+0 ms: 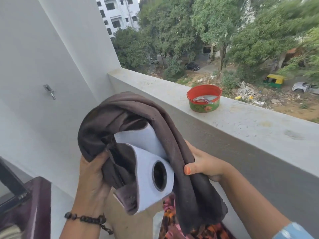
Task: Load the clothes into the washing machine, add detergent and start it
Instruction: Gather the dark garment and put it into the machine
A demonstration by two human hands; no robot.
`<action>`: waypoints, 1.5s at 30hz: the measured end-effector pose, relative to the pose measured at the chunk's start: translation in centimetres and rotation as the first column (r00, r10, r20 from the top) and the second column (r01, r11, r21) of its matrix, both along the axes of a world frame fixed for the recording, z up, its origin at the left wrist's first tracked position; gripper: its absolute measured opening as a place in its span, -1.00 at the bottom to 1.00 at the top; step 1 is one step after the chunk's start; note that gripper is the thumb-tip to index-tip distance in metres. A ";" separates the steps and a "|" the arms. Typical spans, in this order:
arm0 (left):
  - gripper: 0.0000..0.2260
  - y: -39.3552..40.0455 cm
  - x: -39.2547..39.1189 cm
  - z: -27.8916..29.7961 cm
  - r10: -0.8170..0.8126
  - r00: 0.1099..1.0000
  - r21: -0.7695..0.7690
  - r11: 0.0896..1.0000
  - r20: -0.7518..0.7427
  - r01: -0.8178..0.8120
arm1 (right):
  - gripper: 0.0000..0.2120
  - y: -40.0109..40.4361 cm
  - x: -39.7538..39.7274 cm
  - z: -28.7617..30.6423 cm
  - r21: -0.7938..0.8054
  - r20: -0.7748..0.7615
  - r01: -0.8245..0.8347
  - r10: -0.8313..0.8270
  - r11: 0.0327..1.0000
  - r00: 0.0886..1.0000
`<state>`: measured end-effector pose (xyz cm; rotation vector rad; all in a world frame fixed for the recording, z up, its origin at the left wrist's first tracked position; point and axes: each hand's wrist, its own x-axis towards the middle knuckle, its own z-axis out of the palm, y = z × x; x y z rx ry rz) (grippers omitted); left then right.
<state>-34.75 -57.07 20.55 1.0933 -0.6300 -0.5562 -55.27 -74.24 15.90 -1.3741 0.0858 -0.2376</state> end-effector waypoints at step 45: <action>-0.39 -2.3 -4.3 -1.3 -0.355 0.524 0.501 0.850 0.774 -0.164 | -0.22 2.2 1.2 2.5 -0.858 0.115 0.266 -0.340 0.440 0.933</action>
